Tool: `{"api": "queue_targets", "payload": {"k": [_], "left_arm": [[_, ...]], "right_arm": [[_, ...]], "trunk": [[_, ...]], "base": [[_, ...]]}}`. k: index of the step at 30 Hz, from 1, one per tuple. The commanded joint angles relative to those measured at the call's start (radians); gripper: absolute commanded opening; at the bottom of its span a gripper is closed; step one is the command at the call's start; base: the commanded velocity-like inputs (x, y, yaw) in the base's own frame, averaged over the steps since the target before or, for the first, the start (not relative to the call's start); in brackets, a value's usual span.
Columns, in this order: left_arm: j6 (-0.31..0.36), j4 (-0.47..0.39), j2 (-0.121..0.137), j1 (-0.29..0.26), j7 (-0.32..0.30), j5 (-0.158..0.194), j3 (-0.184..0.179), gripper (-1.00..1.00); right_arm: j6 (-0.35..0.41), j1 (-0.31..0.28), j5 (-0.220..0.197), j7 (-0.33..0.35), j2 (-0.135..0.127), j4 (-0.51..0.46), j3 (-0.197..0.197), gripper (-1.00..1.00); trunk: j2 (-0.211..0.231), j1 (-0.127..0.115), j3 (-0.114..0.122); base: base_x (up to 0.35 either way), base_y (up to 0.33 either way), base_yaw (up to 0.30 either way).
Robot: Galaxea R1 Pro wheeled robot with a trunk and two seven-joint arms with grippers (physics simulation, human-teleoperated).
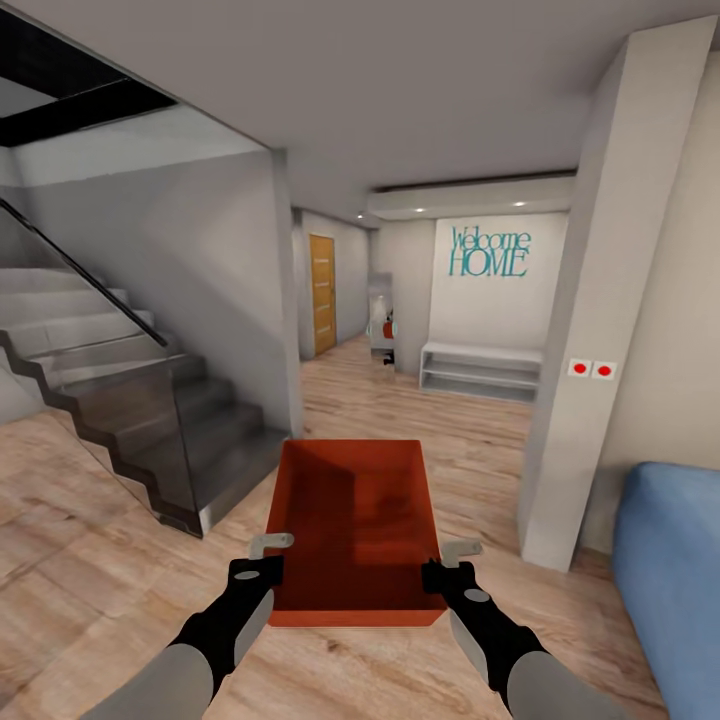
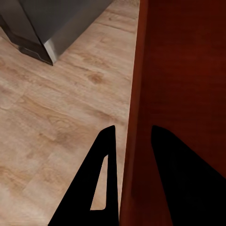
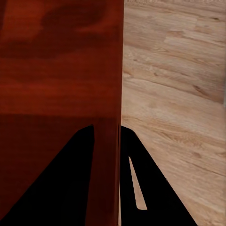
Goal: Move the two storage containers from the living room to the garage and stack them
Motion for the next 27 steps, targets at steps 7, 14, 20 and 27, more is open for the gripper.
{"api": "queue_targets", "payload": {"k": [7,14,20,27], "left_arm": [[0.004,0.000,0.002,-0.001,0.010,0.041,0.038,-1.00],[0.004,0.000,0.001,0.000,0.010,0.041,0.038,-1.00],[0.004,0.000,0.000,0.000,0.010,0.040,0.038,-1.00],[0.004,0.000,0.001,0.000,0.010,0.041,0.037,-1.00]], "right_arm": [[-0.038,-0.001,0.002,-0.006,-0.004,-0.002,-0.023,-1.00],[-0.038,-0.001,0.002,-0.007,-0.003,-0.002,-0.023,-1.00],[-0.037,-0.001,0.001,-0.008,-0.003,0.000,-0.023,-1.00],[-0.036,-0.001,0.003,-0.006,-0.001,0.000,-0.022,-1.00]], "trunk": [[-0.001,0.001,0.000],[-0.001,0.001,0.000],[-0.001,0.001,0.000],[-0.001,0.001,0.001]], "base": [[0.332,0.000,0.000],[0.332,0.000,0.000],[0.332,0.000,0.000],[0.332,0.000,-0.118]]}}
